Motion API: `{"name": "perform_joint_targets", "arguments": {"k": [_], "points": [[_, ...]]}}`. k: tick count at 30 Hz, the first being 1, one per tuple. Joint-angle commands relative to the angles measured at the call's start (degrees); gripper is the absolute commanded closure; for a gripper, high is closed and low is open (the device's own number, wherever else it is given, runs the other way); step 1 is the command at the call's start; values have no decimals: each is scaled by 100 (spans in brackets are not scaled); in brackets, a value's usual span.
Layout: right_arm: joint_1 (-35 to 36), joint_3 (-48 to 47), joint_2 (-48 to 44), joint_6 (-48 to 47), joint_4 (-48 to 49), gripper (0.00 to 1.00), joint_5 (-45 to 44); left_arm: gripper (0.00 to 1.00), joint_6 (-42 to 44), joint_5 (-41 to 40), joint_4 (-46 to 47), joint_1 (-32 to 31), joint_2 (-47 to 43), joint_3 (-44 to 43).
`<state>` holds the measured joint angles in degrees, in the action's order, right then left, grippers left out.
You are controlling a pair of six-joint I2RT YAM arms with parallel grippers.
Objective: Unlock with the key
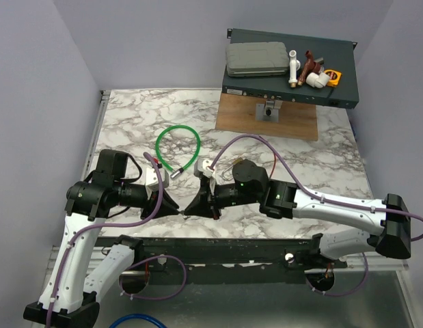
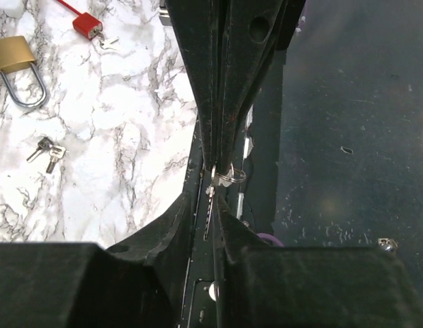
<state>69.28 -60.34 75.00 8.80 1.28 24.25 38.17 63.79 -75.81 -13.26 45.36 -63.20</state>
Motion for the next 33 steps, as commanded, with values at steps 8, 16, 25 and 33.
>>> {"name": "perform_joint_targets", "arguments": {"k": [8, 16, 25, 33], "points": [[42, 967, -719, 897, 1655, 99, -781, 68, -444, -254, 583, 16, -98, -7], [40, 1059, -1187, 710, 971, 99, -1383, 3, -710, -422, 987, 16, -335, 44], [35, 1094, -2194, 509, -594, 99, -2769, 1, -1646, -1502, 2890, 9, 596, 562], [37, 1112, -3403, 729, -1236, 99, -3505, 2, -2571, -2774, 5027, -1043, 2395, 698]]}}
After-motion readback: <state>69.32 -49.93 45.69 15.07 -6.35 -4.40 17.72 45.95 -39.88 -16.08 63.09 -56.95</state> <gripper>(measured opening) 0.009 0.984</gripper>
